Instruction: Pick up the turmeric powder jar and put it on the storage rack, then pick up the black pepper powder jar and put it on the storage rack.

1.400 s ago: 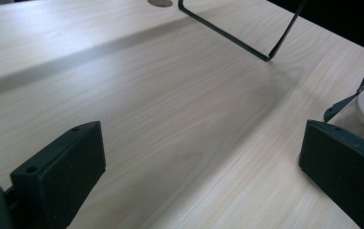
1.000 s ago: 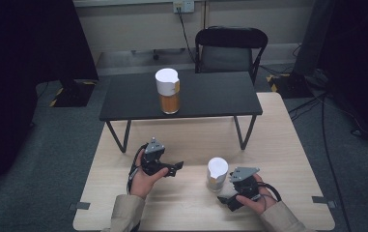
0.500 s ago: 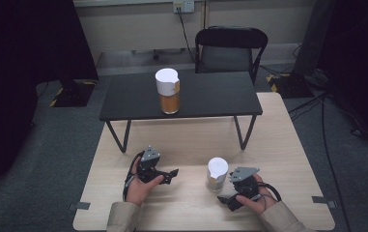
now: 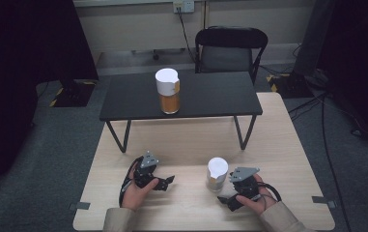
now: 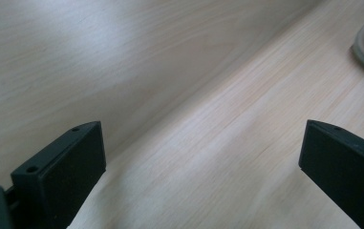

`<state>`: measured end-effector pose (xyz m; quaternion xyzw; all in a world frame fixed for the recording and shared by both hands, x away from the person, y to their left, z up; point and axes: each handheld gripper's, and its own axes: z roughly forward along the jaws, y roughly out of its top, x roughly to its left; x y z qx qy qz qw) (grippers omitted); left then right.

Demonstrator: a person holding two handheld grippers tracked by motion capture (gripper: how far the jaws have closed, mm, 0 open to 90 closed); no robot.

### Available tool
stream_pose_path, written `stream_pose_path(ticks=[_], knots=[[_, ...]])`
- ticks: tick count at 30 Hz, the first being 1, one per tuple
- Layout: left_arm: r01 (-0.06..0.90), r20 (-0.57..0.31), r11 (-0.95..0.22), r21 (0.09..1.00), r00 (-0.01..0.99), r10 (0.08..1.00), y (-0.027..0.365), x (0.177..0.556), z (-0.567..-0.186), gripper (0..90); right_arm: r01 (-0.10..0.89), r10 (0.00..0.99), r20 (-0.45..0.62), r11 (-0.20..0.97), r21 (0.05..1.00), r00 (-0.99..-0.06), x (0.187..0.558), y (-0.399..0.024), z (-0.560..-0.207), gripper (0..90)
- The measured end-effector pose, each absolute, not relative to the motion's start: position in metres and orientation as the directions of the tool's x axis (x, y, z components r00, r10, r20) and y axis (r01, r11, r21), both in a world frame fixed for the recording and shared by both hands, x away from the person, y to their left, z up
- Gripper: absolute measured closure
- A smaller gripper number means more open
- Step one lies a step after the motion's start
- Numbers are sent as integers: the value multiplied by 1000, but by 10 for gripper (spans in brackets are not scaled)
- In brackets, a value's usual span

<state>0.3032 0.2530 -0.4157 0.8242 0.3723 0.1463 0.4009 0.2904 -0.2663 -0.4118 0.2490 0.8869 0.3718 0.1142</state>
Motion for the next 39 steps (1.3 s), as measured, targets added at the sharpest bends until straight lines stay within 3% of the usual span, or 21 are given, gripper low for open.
stream_pose_path(ticks=[13,39], knots=[[495,-1,-491,717,705,710,245,304,-414,13,357,527,-17,599,716,-850,290,-266,-412,0],[488,-5,-486,725,709,705,247,304,-417,0,355,524,-17,601,716,-852,291,-266,-412,0]])
